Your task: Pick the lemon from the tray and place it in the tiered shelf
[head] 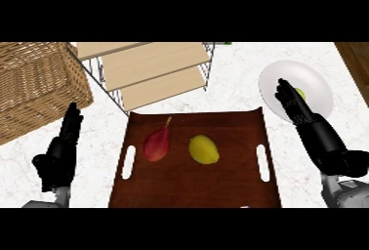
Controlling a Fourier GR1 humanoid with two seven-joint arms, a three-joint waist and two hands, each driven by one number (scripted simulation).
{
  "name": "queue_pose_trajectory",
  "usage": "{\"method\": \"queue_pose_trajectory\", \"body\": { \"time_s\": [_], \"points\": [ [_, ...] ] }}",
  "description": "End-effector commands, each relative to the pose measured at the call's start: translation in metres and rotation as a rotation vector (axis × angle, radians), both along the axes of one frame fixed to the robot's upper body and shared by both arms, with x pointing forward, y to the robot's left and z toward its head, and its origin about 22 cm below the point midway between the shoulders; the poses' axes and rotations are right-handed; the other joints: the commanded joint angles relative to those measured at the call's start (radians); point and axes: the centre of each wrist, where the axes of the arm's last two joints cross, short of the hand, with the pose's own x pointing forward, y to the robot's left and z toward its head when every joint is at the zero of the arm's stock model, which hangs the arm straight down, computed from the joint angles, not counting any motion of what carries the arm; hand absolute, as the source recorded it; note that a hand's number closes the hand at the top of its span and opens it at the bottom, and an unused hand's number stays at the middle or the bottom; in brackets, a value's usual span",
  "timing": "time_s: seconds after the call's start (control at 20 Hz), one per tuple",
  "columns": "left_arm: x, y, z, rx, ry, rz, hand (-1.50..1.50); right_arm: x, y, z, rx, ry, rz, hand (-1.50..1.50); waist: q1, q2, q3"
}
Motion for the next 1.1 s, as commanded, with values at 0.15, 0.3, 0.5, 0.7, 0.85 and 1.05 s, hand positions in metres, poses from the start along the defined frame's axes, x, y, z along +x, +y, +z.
{"method": "queue_pose_trajectory", "body": {
  "time_s": [0.15, 0.3, 0.5, 0.7, 0.85, 1.05],
  "points": [
    [-0.005, 0.000, -0.021, 0.049, 0.179, -0.179, 0.00, 0.031, -0.016, 0.032, -0.344, 0.066, -0.240, -1.50, 0.019, -0.048, 0.014],
    [-0.008, -0.004, -0.026, 0.032, 0.224, -0.205, 0.00, 0.026, -0.085, 0.038, -0.862, 0.130, -0.422, -1.50, -0.018, -0.038, -0.011],
    [-0.001, 0.003, -0.031, -0.001, 0.294, -0.302, 0.00, 0.033, -0.020, -0.005, -0.374, 0.270, -0.444, -1.50, 0.012, -0.050, 0.018],
    [0.008, 0.015, -0.033, 0.003, 0.311, -0.301, 0.00, 0.046, 0.008, 0.014, -0.324, 0.227, -0.195, -1.50, 0.018, -0.051, 0.018],
    [-0.009, -0.003, -0.043, -0.003, 0.310, -0.305, 0.00, 0.034, 0.041, 0.023, -0.379, 0.219, -0.059, -1.50, 0.018, -0.054, 0.018],
    [0.003, 0.002, -0.025, -0.001, 0.312, -0.314, 0.00, 0.034, 0.074, 0.066, -0.484, 0.285, 0.017, -1.50, 0.018, -0.057, 0.017]
  ]
}}
